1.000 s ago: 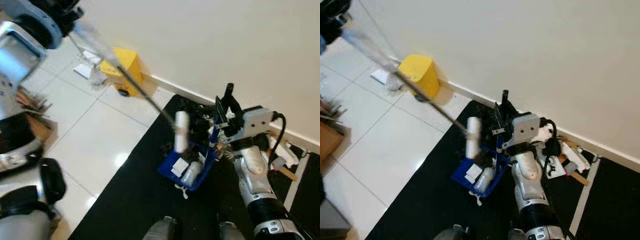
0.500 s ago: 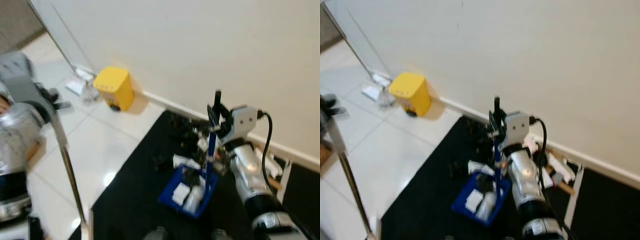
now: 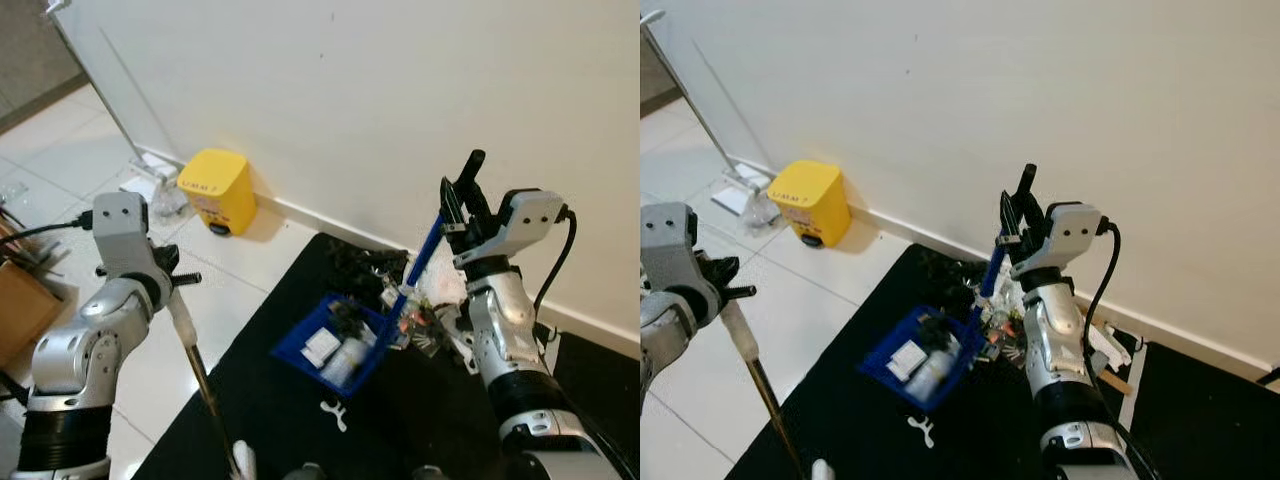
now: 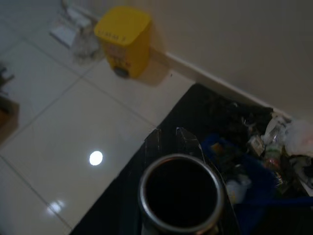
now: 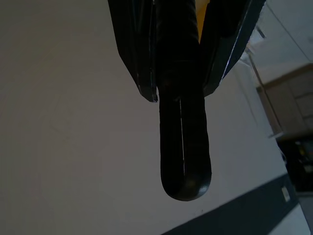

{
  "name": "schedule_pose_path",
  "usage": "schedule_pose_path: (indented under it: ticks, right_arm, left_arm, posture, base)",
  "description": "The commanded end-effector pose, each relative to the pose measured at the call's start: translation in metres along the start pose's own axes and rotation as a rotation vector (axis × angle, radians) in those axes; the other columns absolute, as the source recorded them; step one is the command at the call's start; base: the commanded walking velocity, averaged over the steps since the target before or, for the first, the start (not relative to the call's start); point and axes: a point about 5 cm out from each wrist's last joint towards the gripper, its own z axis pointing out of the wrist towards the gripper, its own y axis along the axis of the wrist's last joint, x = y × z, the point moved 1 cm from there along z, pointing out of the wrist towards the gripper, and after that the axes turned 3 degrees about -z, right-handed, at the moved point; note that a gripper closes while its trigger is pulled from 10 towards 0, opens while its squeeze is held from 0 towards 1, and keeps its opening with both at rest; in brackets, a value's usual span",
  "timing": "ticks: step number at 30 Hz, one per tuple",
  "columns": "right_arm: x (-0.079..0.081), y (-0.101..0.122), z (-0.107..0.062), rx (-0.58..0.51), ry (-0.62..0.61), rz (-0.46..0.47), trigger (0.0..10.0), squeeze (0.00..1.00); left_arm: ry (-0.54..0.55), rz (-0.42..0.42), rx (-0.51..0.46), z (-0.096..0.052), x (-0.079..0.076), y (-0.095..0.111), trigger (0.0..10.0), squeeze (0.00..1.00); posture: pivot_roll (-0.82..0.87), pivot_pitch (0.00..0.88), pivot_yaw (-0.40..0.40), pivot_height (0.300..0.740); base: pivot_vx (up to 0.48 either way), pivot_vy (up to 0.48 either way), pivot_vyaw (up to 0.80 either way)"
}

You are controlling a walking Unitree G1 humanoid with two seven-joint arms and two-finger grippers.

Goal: Sweep floor

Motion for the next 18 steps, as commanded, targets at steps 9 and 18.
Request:
schedule_pose_path:
  ticks: [9, 18]
  right_arm:
    - [0.021, 0.016, 0.004, -0.047, 0.243, 0.05, 10.0, 0.0]
    - [0.025, 0.022, 0.009, -0.055, 0.293, 0.063, 10.0, 0.0]
  left_arm:
    - [-0.084, -0.086, -0.125, -0.007, -0.017, -0.011, 10.0, 0.0]
    - [-0.126, -0.034, -0.225, -0.019, -0.033, -0.021, 10.0, 0.0]
  posture:
    - [0.11, 0.096, 0.044, 0.74]
    - [0.11, 0.086, 0.011, 0.74]
  base:
    - [0.0, 0.0, 0.0]
    - [0.0, 0.0, 0.0]
